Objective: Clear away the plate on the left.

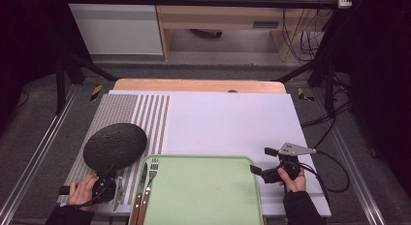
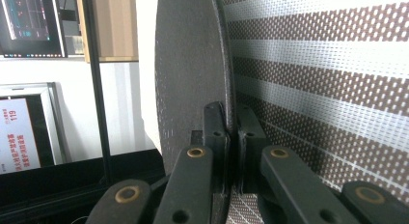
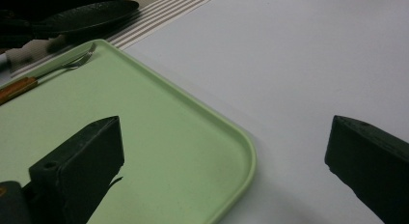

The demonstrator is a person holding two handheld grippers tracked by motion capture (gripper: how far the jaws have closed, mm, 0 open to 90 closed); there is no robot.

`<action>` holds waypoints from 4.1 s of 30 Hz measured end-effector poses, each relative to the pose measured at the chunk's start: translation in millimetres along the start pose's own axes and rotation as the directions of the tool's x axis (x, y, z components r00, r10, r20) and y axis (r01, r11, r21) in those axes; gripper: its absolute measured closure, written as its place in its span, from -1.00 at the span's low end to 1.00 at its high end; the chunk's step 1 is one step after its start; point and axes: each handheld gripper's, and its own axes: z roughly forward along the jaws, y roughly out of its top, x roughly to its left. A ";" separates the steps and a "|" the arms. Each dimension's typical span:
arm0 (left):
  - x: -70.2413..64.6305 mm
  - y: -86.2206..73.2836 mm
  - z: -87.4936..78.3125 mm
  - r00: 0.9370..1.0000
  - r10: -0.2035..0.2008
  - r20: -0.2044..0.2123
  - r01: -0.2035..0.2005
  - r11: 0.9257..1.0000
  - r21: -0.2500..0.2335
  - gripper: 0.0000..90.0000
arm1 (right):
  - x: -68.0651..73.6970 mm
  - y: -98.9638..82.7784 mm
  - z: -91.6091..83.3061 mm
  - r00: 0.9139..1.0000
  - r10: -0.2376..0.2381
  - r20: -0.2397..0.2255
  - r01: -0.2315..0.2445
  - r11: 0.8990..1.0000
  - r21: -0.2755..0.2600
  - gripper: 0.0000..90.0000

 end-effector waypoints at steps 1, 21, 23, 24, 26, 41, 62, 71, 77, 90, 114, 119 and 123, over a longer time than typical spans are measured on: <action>0.6 -0.1 -0.4 1.000 0.002 0.002 -0.002 1.000 0.001 0.90 | 0.1 0.1 -0.1 1.000 0.004 -0.001 -0.004 1.000 -0.001 -0.98; 17.1 11.9 -19.9 0.997 -0.057 -0.049 0.054 0.997 -0.061 0.90 | -0.2 0.1 0.0 1.000 0.001 0.001 -0.001 1.000 0.002 -0.98; 18.4 15.8 -22.7 0.997 -0.059 -0.053 0.055 0.996 -0.071 0.90 | -0.1 0.1 0.0 1.000 0.004 0.000 -0.004 1.000 0.004 -0.98; 19.2 18.0 -24.2 0.997 -0.054 -0.055 0.050 0.996 -0.076 0.90 | -0.1 0.1 0.0 1.000 0.004 0.000 -0.004 1.000 0.003 -0.98; 20.2 22.4 -26.8 0.997 -0.056 -0.059 0.051 0.994 -0.092 0.90 | -0.1 0.2 -0.1 1.000 0.003 0.000 -0.003 1.000 0.000 -0.98; 23.9 51.1 -43.6 0.997 -0.037 -0.065 0.025 0.985 -0.172 0.90 | -0.2 0.5 -0.6 1.000 0.004 0.000 -0.004 1.000 -0.002 -0.98; 23.0 85.9 -62.6 0.999 -0.007 -0.042 -0.005 0.962 -0.272 0.90 | 0.1 0.3 -0.5 1.000 0.004 0.002 -0.004 1.000 -0.002 -0.98; 21.4 98.9 -70.0 1.000 0.010 -0.023 -0.017 0.950 -0.312 0.90 | 0.0 0.0 0.1 1.000 0.004 0.004 -0.004 1.000 0.001 -0.98; 20.2 108.9 -75.4 1.000 0.026 -0.017 -0.030 0.938 -0.346 0.90 | 0.0 0.1 0.2 1.000 0.005 0.004 -0.005 1.000 0.001 -0.98; 16.9 126.8 -80.6 0.998 0.058 0.021 -0.045 0.920 -0.390 0.90 | 0.0 0.2 -0.2 1.000 0.005 0.006 -0.005 1.000 0.001 -0.98; 8.8 152.4 -95.8 0.990 0.115 0.078 -0.068 0.892 -0.447 0.90 | -0.3 0.4 -0.6 1.000 0.006 0.007 -0.006 1.000 0.000 -0.98; 7.2 156.6 -102.9 0.988 0.123 0.092 -0.067 0.885 -0.460 0.90 | -0.2 0.4 -0.6 1.000 0.006 0.008 -0.006 1.000 0.000 -0.99; 6.3 159.4 -107.3 0.987 0.128 0.101 -0.066 0.880 -0.471 0.90 | -0.2 0.3 -0.6 1.000 0.006 0.007 -0.006 1.000 -0.001 -0.99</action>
